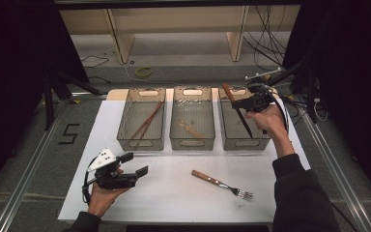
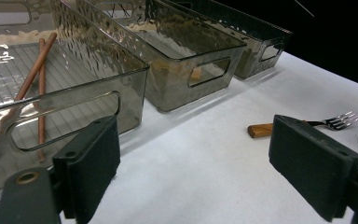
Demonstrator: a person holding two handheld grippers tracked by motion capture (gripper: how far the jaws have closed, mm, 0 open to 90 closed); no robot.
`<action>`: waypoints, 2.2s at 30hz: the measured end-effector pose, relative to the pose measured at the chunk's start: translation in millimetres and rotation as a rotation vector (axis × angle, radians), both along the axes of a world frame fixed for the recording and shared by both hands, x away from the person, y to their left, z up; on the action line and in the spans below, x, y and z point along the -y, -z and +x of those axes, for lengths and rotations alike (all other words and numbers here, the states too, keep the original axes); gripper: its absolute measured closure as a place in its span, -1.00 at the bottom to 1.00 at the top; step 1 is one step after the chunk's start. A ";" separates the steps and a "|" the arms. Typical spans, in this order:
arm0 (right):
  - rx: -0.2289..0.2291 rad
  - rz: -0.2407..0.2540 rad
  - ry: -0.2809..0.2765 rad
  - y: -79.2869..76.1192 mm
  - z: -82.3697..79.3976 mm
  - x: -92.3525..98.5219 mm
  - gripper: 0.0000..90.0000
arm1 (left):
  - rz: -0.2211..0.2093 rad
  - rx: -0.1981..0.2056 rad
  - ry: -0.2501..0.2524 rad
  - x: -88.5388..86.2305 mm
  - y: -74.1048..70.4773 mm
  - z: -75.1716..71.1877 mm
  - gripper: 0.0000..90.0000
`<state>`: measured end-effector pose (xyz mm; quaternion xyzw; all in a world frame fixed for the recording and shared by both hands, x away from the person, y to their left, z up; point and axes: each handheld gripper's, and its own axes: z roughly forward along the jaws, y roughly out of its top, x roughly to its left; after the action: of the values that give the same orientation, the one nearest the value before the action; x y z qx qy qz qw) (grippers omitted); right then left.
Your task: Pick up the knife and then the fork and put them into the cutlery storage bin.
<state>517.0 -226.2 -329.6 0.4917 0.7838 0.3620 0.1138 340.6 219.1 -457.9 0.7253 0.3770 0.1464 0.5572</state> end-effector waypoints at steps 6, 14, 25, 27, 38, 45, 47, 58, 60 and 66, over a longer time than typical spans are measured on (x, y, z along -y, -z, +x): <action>0.003 0.004 0.032 -1.7 13.4 4.3 0.72 | -0.003 0.000 0.001 -0.1 0.0 0.1 -0.65; -0.005 0.003 0.067 2.2 25.4 10.1 0.72 | -0.003 0.000 0.001 0.0 -0.1 0.1 -0.65; -0.019 -0.026 0.105 11.6 36.6 13.6 0.72 | -0.001 0.001 0.003 0.1 -0.2 0.2 -0.65; -0.019 -0.031 0.111 14.3 39.2 14.0 0.72 | -0.003 0.001 0.003 0.1 -0.2 0.2 -0.65; -0.019 -0.045 0.120 22.0 44.0 6.9 0.72 | -0.005 0.002 0.003 0.1 -0.4 0.0 -0.65; -0.020 -0.056 0.125 28.8 46.3 4.5 0.72 | -0.005 0.004 0.003 -0.1 -0.6 -0.1 -0.65; -0.020 -0.060 0.126 29.5 46.5 4.4 0.72 | -0.005 0.004 0.003 -0.1 -0.6 0.0 -0.65; -0.023 -0.062 0.137 39.7 48.4 6.3 0.72 | -0.005 0.003 0.004 0.1 -0.6 0.0 -0.65; -0.029 -0.073 0.138 44.3 49.0 6.4 0.72 | -0.005 0.004 0.004 0.2 -0.7 -0.1 -0.65; -0.044 -0.083 0.145 50.4 50.0 7.5 0.72 | -0.005 0.004 0.004 0.0 -0.6 0.0 -0.65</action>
<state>567.0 -233.7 -380.0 0.5500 0.7626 0.3092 0.1429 340.5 219.1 -457.2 0.7243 0.3750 0.1457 0.5599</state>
